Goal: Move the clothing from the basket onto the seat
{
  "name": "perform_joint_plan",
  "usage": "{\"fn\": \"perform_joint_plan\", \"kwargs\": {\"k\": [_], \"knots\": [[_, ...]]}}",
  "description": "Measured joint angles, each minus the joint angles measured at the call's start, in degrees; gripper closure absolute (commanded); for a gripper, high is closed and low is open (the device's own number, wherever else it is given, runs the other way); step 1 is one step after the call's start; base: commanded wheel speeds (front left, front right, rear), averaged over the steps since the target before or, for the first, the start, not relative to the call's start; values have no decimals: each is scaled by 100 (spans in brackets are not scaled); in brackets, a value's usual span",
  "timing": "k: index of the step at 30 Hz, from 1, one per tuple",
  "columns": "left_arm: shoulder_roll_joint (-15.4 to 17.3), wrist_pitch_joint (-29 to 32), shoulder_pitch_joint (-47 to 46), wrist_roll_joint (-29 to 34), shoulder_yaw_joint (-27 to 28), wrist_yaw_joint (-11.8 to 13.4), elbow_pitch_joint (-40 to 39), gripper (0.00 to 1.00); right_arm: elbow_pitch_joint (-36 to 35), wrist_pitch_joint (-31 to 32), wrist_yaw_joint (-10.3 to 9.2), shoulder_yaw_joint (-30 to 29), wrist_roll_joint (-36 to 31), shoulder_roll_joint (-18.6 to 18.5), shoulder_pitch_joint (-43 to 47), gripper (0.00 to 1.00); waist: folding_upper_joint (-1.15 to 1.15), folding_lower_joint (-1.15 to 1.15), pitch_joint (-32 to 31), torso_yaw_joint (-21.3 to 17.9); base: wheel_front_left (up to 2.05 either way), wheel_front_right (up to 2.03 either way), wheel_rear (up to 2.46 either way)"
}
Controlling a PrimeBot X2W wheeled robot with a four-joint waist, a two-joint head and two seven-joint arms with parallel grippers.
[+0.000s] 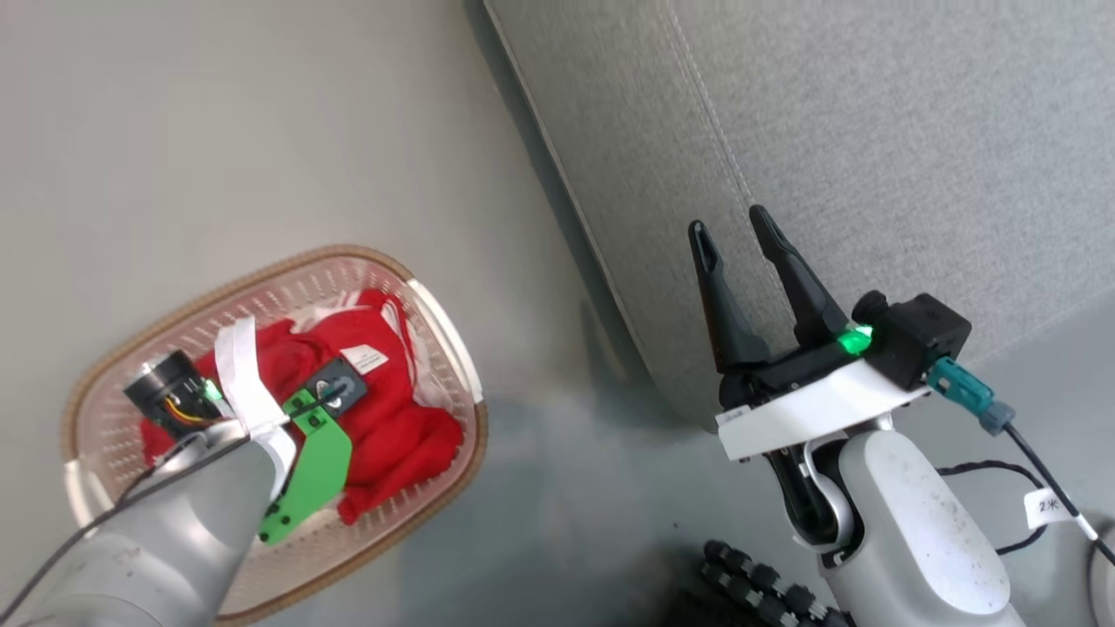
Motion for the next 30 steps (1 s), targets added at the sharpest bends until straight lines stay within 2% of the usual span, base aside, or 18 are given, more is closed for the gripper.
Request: {"fn": "perform_joint_plan", "kwargs": {"k": [15, 21, 25, 30], "knots": [[-399, -1691, 719, -775, 664, 410, 179, 100, 247, 0, 0, -142, -356, -85, 616, 0, 0, 0, -1519, 652, 0, 0, 0], [-527, -2375, 918, -1105, 1036, 625, -33, 100, 293, 0, 0, -126, -376, -212, 900, 0, 0, 0, -2071, 941, 0, 0, 0], [-478, -2431, 1077, -1136, 1293, 753, -667, 100, 330, 0, 0, -147, -386, -294, 1060, 0, 0, 0, -2395, 1110, 0, 0, 0], [-68, -2452, 1471, -960, 2020, 1084, -2262, 100, 336, 0, 0, -181, -394, -311, 1240, 0, 0, 0, -2784, 1327, 0, 0, 0]]}}
